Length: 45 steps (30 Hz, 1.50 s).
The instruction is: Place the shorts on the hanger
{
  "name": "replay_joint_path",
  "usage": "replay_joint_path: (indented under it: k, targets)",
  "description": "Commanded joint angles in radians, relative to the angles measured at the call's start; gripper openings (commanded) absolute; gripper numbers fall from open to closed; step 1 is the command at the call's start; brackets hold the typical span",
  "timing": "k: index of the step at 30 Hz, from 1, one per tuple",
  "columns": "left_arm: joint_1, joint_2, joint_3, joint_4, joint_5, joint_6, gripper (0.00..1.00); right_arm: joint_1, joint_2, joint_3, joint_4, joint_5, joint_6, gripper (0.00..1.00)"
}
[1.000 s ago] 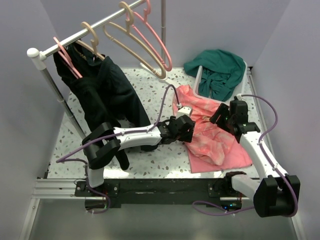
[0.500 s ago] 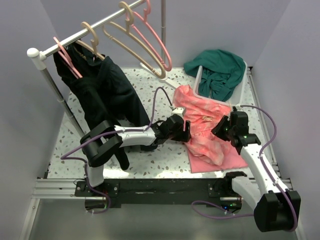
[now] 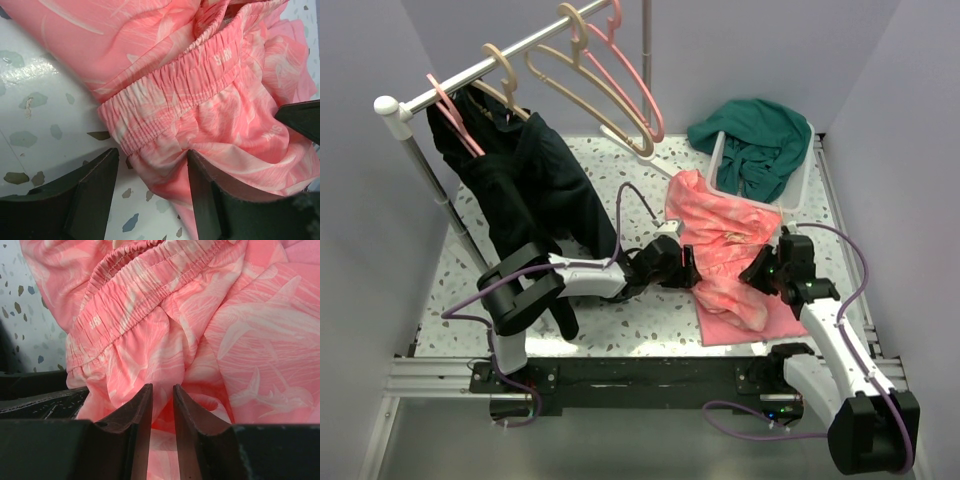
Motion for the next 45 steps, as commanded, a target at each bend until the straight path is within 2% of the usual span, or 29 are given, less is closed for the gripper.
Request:
replay_joint_path:
  k: [1, 5, 7, 8, 9, 10, 12, 13, 16, 20, 23, 32, 37, 42, 45]
  targets:
    - [0.014, -0.014, 0.039, 0.072, -0.008, -0.032, 0.61, 0.005, -0.004, -0.012, -0.018, -0.015, -0.006, 0.23]
    - [0.013, -0.012, 0.062, 0.086, -0.013, -0.021, 0.50, 0.004, -0.017, -0.014, -0.038, -0.001, -0.009, 0.21]
    - [0.013, -0.011, 0.076, 0.080, -0.013, -0.001, 0.40, 0.005, -0.024, -0.002, -0.044, 0.001, -0.002, 0.21]
    - [0.013, -0.009, 0.082, 0.076, -0.013, 0.005, 0.35, 0.005, -0.025, 0.016, -0.042, -0.002, 0.001, 0.24]
    - [0.013, -0.008, 0.081, 0.079, -0.005, 0.014, 0.23, 0.005, -0.016, 0.029, -0.042, -0.002, 0.006, 0.28]
    - [0.014, -0.008, 0.079, 0.079, -0.001, 0.022, 0.16, 0.005, -0.010, 0.044, -0.042, 0.005, 0.005, 0.37]
    - [0.011, -0.018, 0.070, 0.081, 0.008, 0.045, 0.00, 0.005, 0.016, 0.104, -0.041, 0.042, 0.003, 0.44]
    - [0.011, -0.026, 0.064, 0.081, 0.009, 0.054, 0.00, 0.005, 0.048, 0.131, -0.038, 0.059, 0.001, 0.49]
    - [0.006, -0.073, 0.038, 0.076, -0.011, 0.122, 0.00, 0.002, 0.177, 0.243, -0.008, 0.131, -0.020, 0.57]
    - [-0.012, -0.124, 0.056, -0.063, -0.068, 0.215, 0.00, -0.002, 0.370, 0.417, 0.011, 0.174, -0.043, 0.57]
    - [-0.012, -0.155, 0.059, -0.155, -0.100, 0.250, 0.00, -0.013, 0.459, 0.471, 0.018, 0.245, -0.049, 0.59]
    - [-0.020, -0.270, 0.012, -0.197, -0.128, 0.320, 0.00, -0.064, 0.450, 0.434, 0.047, 0.346, -0.088, 0.62]
    - [-0.023, -0.279, 0.027, -0.198, -0.133, 0.330, 0.00, -0.122, 0.470, 0.365, 0.119, 0.274, -0.083, 0.66]
    - [-0.030, -0.282, 0.033, -0.198, -0.125, 0.341, 0.00, -0.134, 0.570, 0.310, 0.294, 0.113, -0.049, 0.74]
    - [-0.029, -0.297, 0.042, -0.198, -0.122, 0.367, 0.00, -0.134, 0.636, 0.305, 0.384, 0.055, 0.000, 0.74]
